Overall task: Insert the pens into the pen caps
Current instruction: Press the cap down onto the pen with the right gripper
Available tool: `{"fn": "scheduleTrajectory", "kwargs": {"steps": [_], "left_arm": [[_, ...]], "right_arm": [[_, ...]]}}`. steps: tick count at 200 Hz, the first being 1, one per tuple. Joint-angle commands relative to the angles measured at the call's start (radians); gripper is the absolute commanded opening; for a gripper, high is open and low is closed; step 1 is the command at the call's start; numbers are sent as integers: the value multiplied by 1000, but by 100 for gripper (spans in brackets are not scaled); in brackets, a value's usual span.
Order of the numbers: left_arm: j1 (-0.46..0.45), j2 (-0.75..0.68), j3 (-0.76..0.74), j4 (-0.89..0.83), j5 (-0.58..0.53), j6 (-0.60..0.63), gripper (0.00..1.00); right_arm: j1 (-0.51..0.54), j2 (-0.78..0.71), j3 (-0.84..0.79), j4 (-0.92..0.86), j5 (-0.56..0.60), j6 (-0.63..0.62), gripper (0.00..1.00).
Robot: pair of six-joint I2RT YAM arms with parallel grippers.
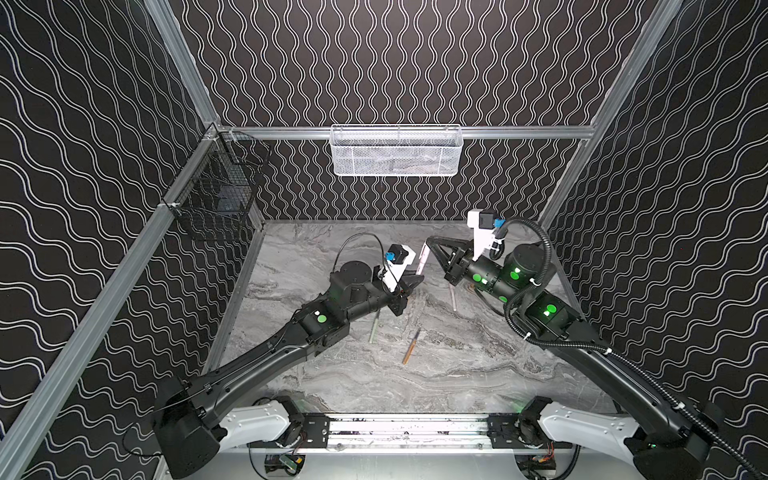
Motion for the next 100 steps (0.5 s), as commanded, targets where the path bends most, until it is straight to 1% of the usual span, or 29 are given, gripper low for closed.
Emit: {"fn": "scheduleTrajectory", "kwargs": {"steps": [1, 28, 52, 68, 100], "left_arm": [[5, -1, 50, 716, -9, -4, 0], [8, -10, 56, 707, 20, -2, 0], [10, -29, 16, 701, 24, 9, 0], [12, -45, -4, 703, 32, 9, 0], [28, -49, 5, 674, 53, 14, 0]], "right_arm": [[7, 14, -30, -274, -89, 6, 5], [7, 8, -35, -270, -85, 5, 5], [6, 10, -22, -265, -79, 4, 5], [6, 22, -17, -254, -92, 7, 5], [6, 52, -16, -221, -135, 31, 7]]}}
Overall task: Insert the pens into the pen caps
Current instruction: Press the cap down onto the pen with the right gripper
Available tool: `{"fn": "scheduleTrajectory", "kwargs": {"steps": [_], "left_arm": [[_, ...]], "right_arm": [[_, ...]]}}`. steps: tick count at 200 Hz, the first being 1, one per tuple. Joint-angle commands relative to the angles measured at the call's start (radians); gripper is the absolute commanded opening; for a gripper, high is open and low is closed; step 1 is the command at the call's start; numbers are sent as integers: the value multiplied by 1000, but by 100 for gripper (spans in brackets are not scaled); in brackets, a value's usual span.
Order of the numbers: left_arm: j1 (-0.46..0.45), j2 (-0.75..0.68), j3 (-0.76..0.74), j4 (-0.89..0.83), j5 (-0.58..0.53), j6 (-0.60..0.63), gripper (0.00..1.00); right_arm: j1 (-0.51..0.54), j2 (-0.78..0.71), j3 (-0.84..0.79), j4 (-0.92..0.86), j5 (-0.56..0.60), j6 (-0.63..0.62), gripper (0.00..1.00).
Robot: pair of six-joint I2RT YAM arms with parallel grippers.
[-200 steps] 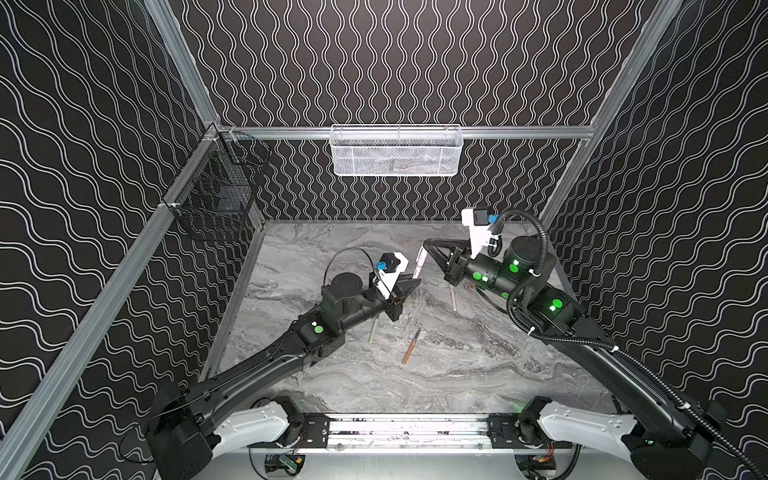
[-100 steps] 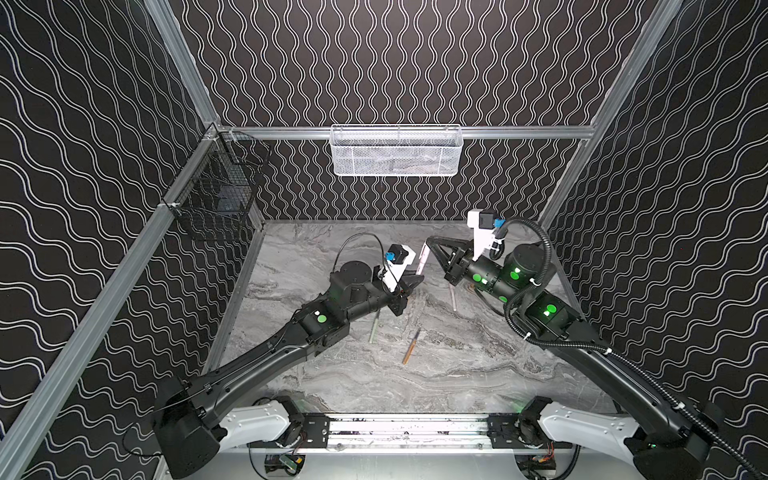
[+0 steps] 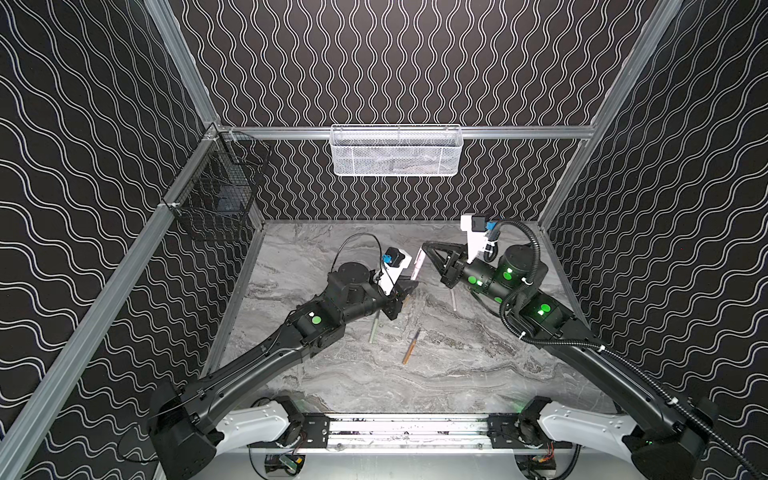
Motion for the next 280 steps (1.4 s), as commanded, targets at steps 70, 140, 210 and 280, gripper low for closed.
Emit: {"fn": "scheduleTrajectory", "kwargs": {"steps": [70, 140, 210, 280], "left_arm": [[17, 8, -50, 533, 116, 0, 0], [19, 34, -135, 416, 146, -42, 0], [24, 55, -128, 454, 215, -139, 0], [29, 64, -135, 479, 226, -168, 0]], "right_arm": [[5, -4, 94, -266, -73, -31, 11], [4, -133, 162, -307, 87, -133, 41], [5, -139, 48, -287, -25, -133, 33], [5, -73, 7, -187, -100, -123, 33]]}}
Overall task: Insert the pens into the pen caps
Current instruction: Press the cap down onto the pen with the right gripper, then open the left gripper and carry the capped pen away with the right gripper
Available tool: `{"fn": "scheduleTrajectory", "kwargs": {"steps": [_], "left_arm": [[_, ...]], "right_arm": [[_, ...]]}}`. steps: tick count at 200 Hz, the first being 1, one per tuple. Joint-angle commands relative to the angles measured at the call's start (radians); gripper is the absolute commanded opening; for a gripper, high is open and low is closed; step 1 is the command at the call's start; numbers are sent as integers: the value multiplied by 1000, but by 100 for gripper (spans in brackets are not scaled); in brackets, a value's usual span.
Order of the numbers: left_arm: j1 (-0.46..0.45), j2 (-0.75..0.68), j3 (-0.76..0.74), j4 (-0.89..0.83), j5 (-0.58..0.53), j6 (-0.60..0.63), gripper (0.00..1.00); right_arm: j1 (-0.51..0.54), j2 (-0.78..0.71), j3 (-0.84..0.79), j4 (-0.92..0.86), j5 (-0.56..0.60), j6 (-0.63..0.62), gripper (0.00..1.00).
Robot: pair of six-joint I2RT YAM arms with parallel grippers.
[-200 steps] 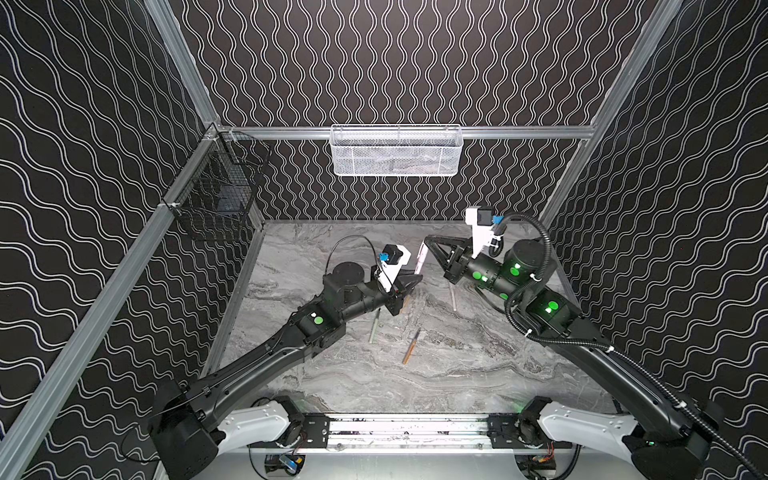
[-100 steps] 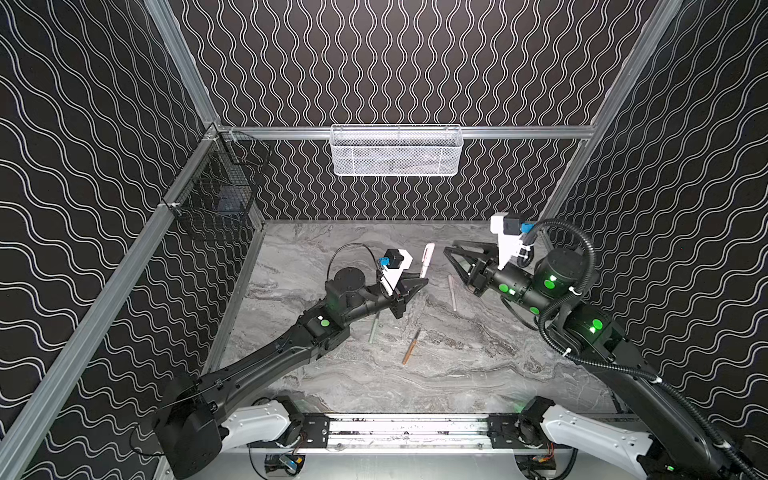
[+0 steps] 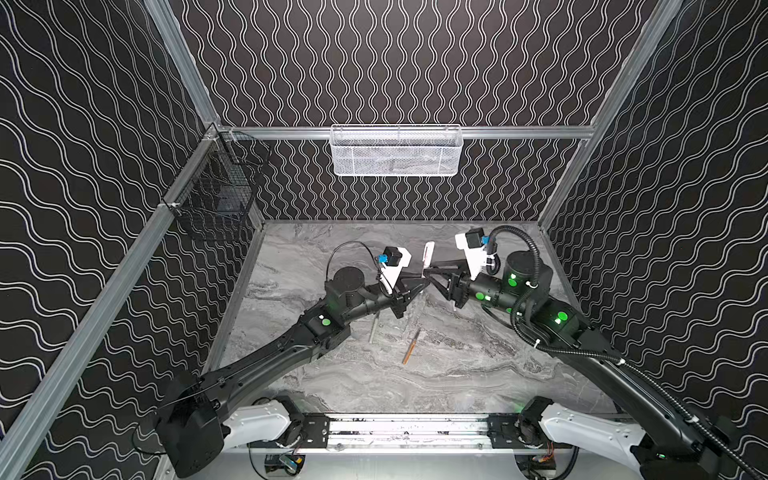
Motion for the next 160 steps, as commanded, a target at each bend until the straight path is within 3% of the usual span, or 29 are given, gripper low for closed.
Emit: {"fn": "scheduleTrajectory", "kwargs": {"steps": [1, 58, 64, 75, 100, 140, 160], "left_arm": [[2, 7, -5, 60, 23, -27, 0], [3, 12, -5, 70, 30, -52, 0], [3, 11, -7, 66, 21, -52, 5], [2, 3, -8, 56, -9, -51, 29], [3, -25, -12, 20, -95, -46, 67], [2, -101, -24, -43, -285, -41, 85], [2, -137, -20, -92, -426, -48, 91]], "right_arm": [[1, 19, -4, 77, -21, 2, 32], [2, 58, 12, 124, -27, 26, 7], [2, 54, 9, 132, -21, 30, 6], [1, 47, 6, 146, 1, 39, 5], [1, 45, 43, 143, 73, 41, 4], [-12, 57, 187, 48, 286, 1, 3], [-62, 60, 196, 14, 321, 11, 4]]}}
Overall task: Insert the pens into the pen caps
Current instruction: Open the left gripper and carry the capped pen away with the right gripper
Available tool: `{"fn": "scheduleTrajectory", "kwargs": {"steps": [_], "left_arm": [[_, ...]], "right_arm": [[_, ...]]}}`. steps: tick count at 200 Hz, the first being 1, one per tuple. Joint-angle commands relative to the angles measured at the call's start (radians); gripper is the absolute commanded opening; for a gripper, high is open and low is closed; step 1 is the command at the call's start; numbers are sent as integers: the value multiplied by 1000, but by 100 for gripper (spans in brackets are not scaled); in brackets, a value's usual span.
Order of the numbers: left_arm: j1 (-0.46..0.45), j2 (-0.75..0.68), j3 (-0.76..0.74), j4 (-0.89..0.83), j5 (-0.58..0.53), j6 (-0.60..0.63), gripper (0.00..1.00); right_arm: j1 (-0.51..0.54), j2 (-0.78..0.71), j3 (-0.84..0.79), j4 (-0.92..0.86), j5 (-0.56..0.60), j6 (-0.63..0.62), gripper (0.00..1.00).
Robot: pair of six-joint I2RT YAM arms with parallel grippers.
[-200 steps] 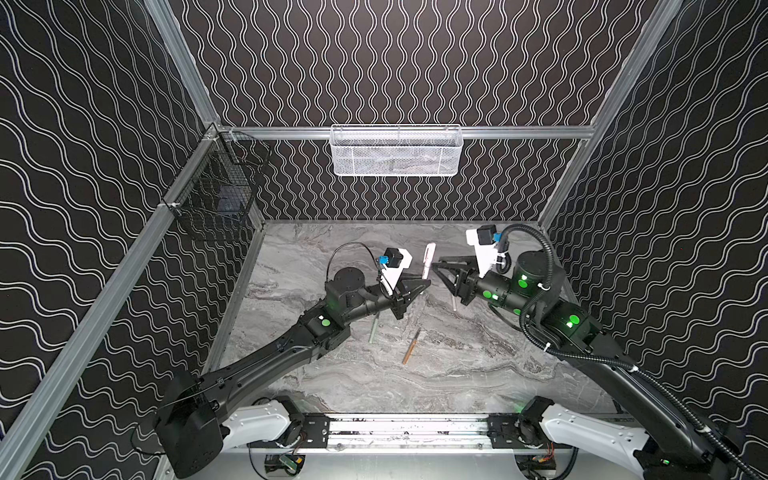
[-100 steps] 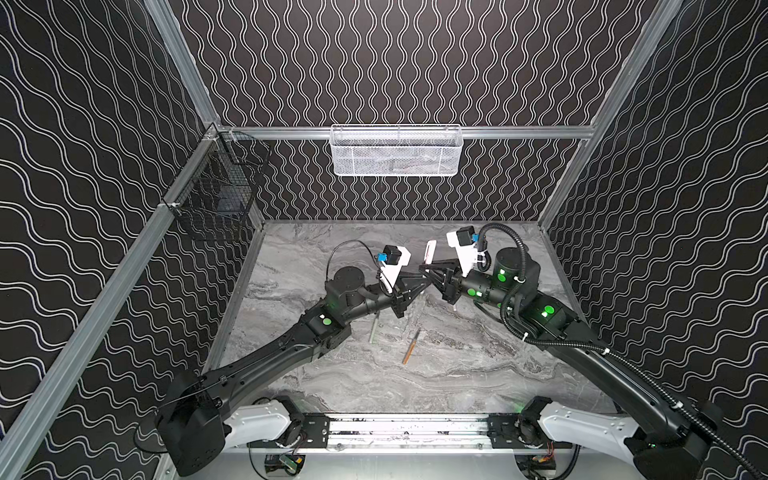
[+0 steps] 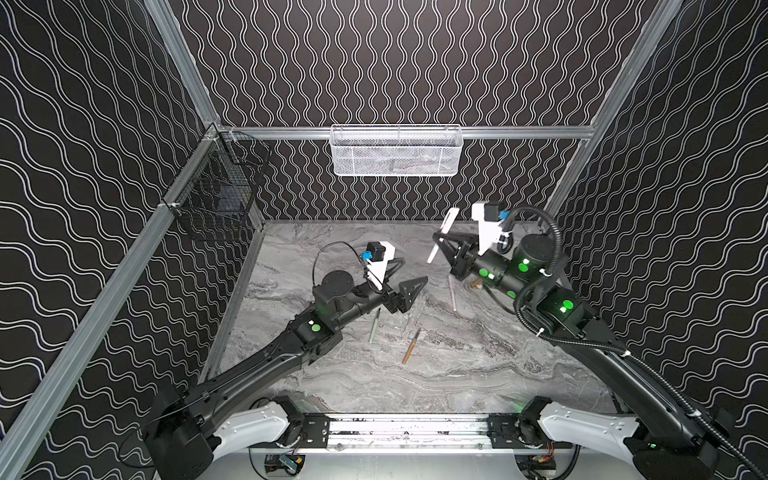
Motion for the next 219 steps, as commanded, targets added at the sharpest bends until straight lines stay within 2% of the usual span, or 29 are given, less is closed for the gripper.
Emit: {"fn": "scheduleTrajectory", "kwargs": {"steps": [1, 18, 29, 39, 68, 101, 146, 181, 219], "left_arm": [[0, -31, 2, -54, -208, 2, 91], [0, -52, 10, -124, -379, -19, 98], [0, -49, 33, -194, -503, -30, 99], [1, -36, 66, -268, -592, -37, 99], [1, 28, 142, -404, -736, -42, 99], [2, 43, 136, -387, -726, -17, 99], [2, 28, 120, -357, -683, -3, 98], [1, 36, 123, -359, -659, -2, 98], [2, 42, 126, -356, -655, 4, 98]], "right_arm": [[-46, 6, 16, -61, 109, -5, 3], [-133, 55, 6, -150, 73, 44, 4], [-188, 119, -1, -222, 5, 67, 5], [-210, 181, -7, -282, -10, 74, 5], [-228, 400, -30, -391, -49, 56, 5], [-231, 634, 5, -454, -52, 53, 7], [-237, 820, 59, -481, 36, 58, 10], [-237, 882, 87, -503, 111, 70, 11], [-237, 912, 110, -510, 136, 91, 16]]}}
